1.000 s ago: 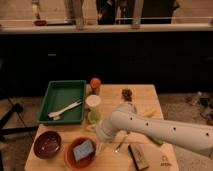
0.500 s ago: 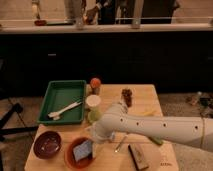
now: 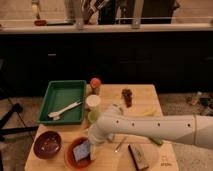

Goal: Place sponge in plastic cup

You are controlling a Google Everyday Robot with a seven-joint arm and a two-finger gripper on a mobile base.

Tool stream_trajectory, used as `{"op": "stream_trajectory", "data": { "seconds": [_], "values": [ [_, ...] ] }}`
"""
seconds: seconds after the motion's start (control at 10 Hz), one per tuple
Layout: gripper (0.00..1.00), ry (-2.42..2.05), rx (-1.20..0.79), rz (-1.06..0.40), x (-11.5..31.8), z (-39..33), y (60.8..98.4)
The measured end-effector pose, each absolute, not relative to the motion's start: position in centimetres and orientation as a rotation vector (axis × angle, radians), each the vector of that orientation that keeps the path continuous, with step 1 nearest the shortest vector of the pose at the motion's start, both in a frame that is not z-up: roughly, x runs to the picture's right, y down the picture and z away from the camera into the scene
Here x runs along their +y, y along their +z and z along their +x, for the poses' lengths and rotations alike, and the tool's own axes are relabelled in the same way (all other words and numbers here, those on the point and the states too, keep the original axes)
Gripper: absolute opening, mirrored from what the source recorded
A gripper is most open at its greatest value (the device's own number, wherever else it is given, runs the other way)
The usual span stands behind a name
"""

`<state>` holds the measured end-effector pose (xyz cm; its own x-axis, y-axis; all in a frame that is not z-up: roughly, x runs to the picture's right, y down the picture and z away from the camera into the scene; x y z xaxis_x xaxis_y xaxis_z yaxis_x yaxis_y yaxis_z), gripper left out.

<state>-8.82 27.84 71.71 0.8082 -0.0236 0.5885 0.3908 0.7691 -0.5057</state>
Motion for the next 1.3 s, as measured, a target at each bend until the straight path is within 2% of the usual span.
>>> {"op": "stream_trajectory", "data": {
  "seconds": [0.4, 0.6, 1.1, 1.3],
  "values": [
    [0.8, -0.239, -0.602, -0.689, 29.0, -8.8, 72.3],
    [0.73, -0.244, -0.607, -0.694, 29.2, -8.8, 72.5],
    [0.2, -0.253, -0.612, -0.7, 29.4, -8.7, 72.8],
    [0.05, -0.259, -0.616, -0.702, 29.4, -8.8, 72.8]
  ]
}}
